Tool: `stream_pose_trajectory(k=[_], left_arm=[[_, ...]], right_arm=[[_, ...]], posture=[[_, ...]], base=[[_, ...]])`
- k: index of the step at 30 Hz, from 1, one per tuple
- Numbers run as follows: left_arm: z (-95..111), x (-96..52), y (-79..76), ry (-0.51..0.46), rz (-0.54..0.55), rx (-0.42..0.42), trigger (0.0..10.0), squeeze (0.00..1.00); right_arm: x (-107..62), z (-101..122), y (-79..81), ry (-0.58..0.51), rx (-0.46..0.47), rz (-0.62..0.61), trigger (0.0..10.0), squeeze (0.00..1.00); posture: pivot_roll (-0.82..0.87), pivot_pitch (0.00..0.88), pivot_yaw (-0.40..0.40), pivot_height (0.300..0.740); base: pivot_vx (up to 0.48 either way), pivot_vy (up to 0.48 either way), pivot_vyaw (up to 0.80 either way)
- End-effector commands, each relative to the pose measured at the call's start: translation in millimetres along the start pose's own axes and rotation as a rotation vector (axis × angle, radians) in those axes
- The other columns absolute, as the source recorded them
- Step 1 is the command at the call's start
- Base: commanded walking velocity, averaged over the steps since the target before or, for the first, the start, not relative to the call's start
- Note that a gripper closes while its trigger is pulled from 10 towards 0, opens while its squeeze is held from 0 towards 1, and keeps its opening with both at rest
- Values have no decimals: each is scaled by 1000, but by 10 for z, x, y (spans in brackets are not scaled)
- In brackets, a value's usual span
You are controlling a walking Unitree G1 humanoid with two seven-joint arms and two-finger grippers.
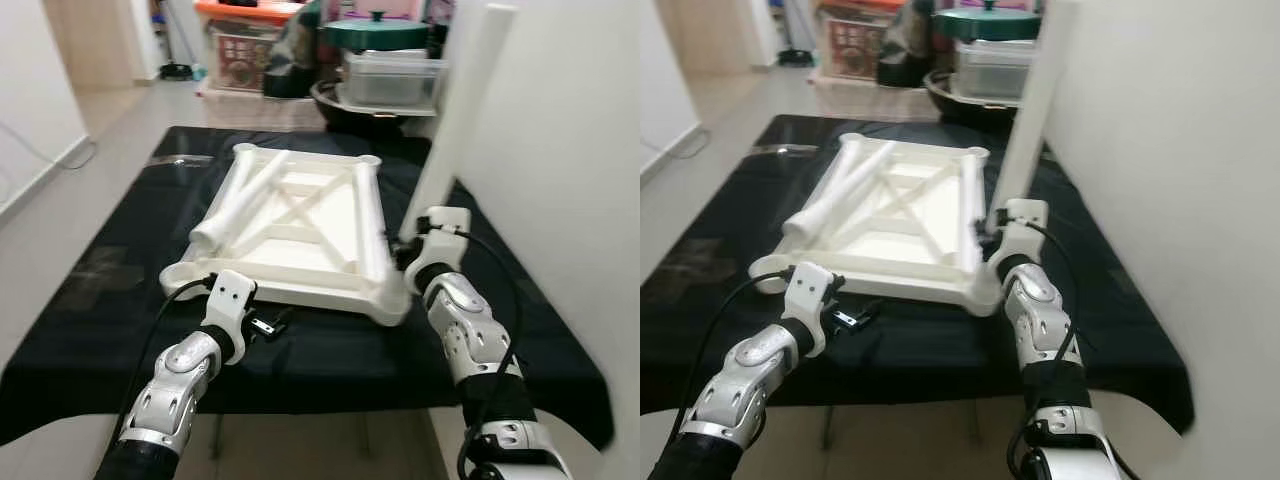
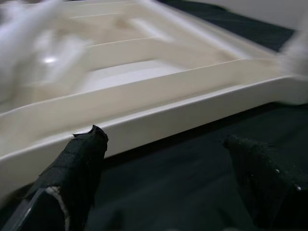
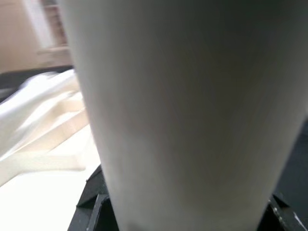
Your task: Building children table
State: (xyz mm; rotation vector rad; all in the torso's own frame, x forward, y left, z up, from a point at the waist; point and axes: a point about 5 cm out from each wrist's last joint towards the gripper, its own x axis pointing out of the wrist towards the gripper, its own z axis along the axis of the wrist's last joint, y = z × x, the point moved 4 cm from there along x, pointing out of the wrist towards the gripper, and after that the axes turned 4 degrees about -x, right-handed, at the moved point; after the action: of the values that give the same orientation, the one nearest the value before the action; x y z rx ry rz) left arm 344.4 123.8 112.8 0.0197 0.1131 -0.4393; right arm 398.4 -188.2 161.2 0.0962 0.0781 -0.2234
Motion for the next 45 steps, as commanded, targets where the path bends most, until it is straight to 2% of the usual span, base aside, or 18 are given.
stream_pose_trajectory(k=[1,4,5,6,10,11,15,16,21,23,24,26,28,34,37,43,44,45], left_arm=[[7,-3,-18,2,-4,13,10000,0],[29,6,-32,-5,-5,12,10000,0],[26,8,-36,-5,-6,12,10000,0],[19,11,-41,-4,-6,12,10000,0],[12,13,-45,-3,-6,11,10000,0],[6,13,-48,-2,-8,9,10000,0],[16,5,-42,-5,-8,7,10000,0],[16,4,-26,-5,-5,7,10000,0],[21,11,-13,-6,-4,5,10000,0],[12,27,-45,-2,-14,12,10000,0],[13,32,-44,-2,-13,12,10000,0],[16,35,-42,-3,-13,12,10000,0],[25,47,-46,-6,-10,10,10000,0],[21,35,-70,-8,-11,8,10000,0],[2,13,-39,-2,-1,9,10000,0],[3,1,-30,0,-3,15,10000,0],[5,8,-34,-1,-4,14,10000,0],[8,23,-53,-2,-10,13,10000,0]], right_arm=[[-85,-325,-216,140,15,-152,0,0],[-232,-270,61,106,-3,-100,0,0],[-255,-289,185,117,-8,-50,2667,0],[-278,-285,331,118,-10,20,10000,0],[-288,-209,496,82,-12,115,10000,0],[-254,-61,509,14,-7,155,10000,1000],[-218,60,524,-16,12,217,10000,1000],[-203,119,553,-28,33,287,10000,0],[-298,282,657,-86,46,622,10000,0],[-414,56,640,-55,-98,817,10000,0],[-416,3,619,-36,-116,839,7490,0],[-414,-19,609,-26,-119,848,7490,0],[-344,-92,558,-3,-130,828,0,0],[-70,-177,325,51,-62,568,0,0],[106,-301,-102,128,16,142,0,0],[-86,-542,-320,224,34,-146,0,0],[-144,-530,-144,218,-11,-75,3686,0],[-192,-432,101,156,-65,53,10000,0]], posture=[[75,0,-108,740],[76,0,-108,740],[76,0,-108,740],[73,0,-107,740],[70,0,-106,740],[65,0,-105,740],[68,0,-109,740],[68,0,-111,740],[58,0,-103,740],[61,0,-104,740],[59,0,-104,740],[59,0,-104,740],[56,0,-105,740],[73,0,-114,740],[77,0,-114,740],[77,0,-111,740],[67,0,-104,740],[65,0,-101,740]], base=[[0,0,0],[0,0,0],[0,0,0],[0,0,0],[0,0,0],[0,0,0],[0,0,0],[0,0,0],[0,0,0],[0,0,0],[0,0,0],[0,0,0],[0,0,0],[0,0,0],[0,0,0],[0,0,0],[0,0,0],[0,0,0]])
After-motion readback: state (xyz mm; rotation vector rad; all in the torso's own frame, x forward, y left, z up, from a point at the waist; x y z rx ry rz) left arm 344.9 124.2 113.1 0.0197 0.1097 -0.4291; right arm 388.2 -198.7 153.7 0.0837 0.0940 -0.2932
